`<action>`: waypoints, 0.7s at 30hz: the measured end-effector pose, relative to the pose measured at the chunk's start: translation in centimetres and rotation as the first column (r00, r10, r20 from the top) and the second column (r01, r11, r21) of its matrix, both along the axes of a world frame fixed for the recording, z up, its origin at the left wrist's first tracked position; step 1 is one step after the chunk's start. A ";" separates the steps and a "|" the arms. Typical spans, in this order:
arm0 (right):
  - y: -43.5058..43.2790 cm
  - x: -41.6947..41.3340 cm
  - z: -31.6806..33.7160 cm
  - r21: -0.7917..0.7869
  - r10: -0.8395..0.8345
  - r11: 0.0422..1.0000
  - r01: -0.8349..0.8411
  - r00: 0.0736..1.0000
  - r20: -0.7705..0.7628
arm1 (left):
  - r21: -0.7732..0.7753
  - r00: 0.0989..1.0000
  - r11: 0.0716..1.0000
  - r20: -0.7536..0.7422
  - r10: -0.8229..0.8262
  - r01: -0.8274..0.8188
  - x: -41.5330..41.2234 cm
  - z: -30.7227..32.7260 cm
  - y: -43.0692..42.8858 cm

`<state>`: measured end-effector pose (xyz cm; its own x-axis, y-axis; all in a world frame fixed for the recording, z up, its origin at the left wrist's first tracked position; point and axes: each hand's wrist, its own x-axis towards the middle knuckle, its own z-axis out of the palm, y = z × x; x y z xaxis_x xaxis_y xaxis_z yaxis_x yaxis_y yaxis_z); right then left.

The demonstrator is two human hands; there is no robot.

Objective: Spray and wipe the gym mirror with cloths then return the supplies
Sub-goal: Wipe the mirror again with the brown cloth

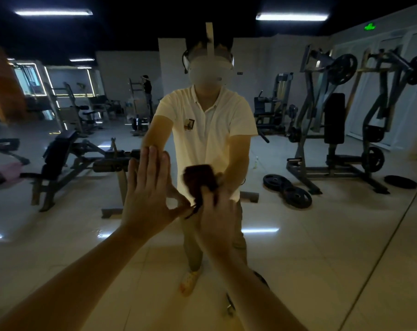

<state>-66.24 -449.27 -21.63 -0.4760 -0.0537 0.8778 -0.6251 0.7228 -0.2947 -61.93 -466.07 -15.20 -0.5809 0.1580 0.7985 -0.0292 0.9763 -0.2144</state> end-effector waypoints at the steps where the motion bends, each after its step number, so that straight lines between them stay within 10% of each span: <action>1: -1.1 0.5 -0.9 0.083 0.070 0.994 -0.069 0.997 -0.018 | -0.014 1.000 1.000 -0.003 -0.002 0.002 0.2 0.1 0.0; 7: 6.2 -0.8 -1.7 0.364 0.110 0.929 -0.068 0.989 -0.095 | 0.015 1.000 1.000 0.007 -0.017 0.017 1.9 -2.8 0.1; 14: 20.3 -3.2 -2.7 -0.098 -0.297 0.940 0.325 0.927 0.227 | -0.039 0.998 0.999 0.054 0.016 -0.013 0.7 -5.7 -1.3; 21: 8.3 -0.2 -4.0 -0.248 -0.149 0.940 0.234 0.936 0.319 | -0.021 0.998 1.000 0.061 0.010 -0.009 0.8 -5.6 -1.0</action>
